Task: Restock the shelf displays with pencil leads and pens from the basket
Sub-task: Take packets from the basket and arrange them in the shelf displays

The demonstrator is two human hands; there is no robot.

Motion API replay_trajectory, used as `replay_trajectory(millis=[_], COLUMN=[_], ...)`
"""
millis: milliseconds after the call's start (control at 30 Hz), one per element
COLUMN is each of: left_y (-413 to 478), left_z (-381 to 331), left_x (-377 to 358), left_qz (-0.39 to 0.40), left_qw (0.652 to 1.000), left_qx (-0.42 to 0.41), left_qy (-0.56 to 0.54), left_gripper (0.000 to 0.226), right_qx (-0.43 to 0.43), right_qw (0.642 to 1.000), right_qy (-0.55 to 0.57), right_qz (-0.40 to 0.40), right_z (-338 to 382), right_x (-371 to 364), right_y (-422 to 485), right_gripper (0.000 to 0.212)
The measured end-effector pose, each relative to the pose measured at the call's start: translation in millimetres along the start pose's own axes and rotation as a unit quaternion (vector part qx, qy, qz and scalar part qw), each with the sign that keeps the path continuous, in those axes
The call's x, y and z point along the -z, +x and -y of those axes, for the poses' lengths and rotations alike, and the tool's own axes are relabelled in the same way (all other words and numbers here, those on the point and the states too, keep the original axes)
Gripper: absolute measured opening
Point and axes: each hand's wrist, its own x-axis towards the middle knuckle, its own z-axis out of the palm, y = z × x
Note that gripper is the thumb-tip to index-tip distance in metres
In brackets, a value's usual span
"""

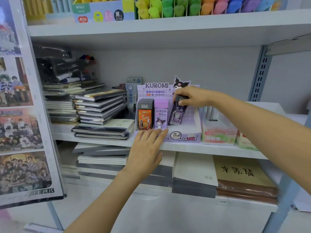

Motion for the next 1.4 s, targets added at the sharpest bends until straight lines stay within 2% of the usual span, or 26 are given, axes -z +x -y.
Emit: replay_trajectory(millis=[100, 167, 233, 300, 367, 433, 600, 700, 800, 867, 933, 1033, 1100, 1200, 1300, 1400], left_y=[0, 0, 0, 0, 0, 0, 0, -9, -39, -69, -105, -167, -210, -265, -299, -315], left_z=[0, 0, 1, 1, 1, 1, 2, -4, -18, -31, -47, -74, -94, -120, -137, -143], left_x=[1, 1, 1, -1, -3, -5, -6, -7, -27, -54, -91, -150, -186, -228, -248, -257], left_qz=[-0.001, 0.001, 0.000, -0.006, -0.008, -0.010, -0.009, -0.034, -0.139, -0.164, -0.101, 0.114, 0.269, 0.419, 0.490, 0.476], left_qw=[1.000, 1.000, 1.000, 1.000, 1.000, 1.000, 1.000, 0.997, 0.984, 0.974, 0.973, 0.960, 0.926, 0.873, 0.838, 0.854], left_qx=[-0.005, -0.004, -0.004, -0.006, -0.009, -0.009, -0.012, 0.006, 0.048, 0.086, 0.117, 0.120, 0.121, 0.132, 0.140, 0.132], left_qy=[0.001, -0.001, -0.001, 0.000, -0.002, -0.004, -0.017, -0.070, -0.100, -0.130, -0.171, -0.226, -0.237, -0.214, -0.195, -0.166], left_gripper=[0.069, 0.069, 0.069, 0.069, 0.069, 0.069, 0.070, 0.068, 0.058, 0.048, 0.037, 0.029, 0.034, 0.045, 0.053, 0.057], right_qx=[-0.004, -0.004, -0.013, -0.041, -0.049, -0.045, -0.055, -0.025, 0.070, 0.093, 0.069, -0.018, -0.073, -0.124, -0.159, -0.194], right_qw=[1.000, 0.999, 0.997, 0.988, 0.976, 0.969, 0.971, 0.958, 0.933, 0.930, 0.946, 0.967, 0.963, 0.938, 0.907, 0.904], right_qy=[-0.022, -0.040, -0.029, 0.034, 0.042, -0.001, -0.061, -0.012, 0.112, 0.194, 0.230, 0.249, 0.252, 0.222, 0.206, 0.193], right_qz=[0.015, -0.008, -0.064, -0.145, -0.210, -0.242, -0.225, -0.286, -0.334, -0.297, -0.216, -0.050, 0.063, 0.237, 0.331, 0.328], right_z=[7, 13, 15, 14, 12, 14, 27, 43, 69, 81, 81, 66, 49, 21, 2, -11], right_x=[1, -7, -17, -22, -26, -31, -29, -30, -65, -107, -160, -252, -312, -393, -457, -502], right_y=[3, 8, 11, 8, 4, 2, 0, -21, -62, -91, -118, -155, -182, -227, -271, -298], right_gripper=[0.009, 0.006, 0.018, 0.027, 0.022, 0.014, 0.020, 0.022, 0.016, 0.019, 0.021, 0.020, 0.017, 0.019, 0.028, 0.042])
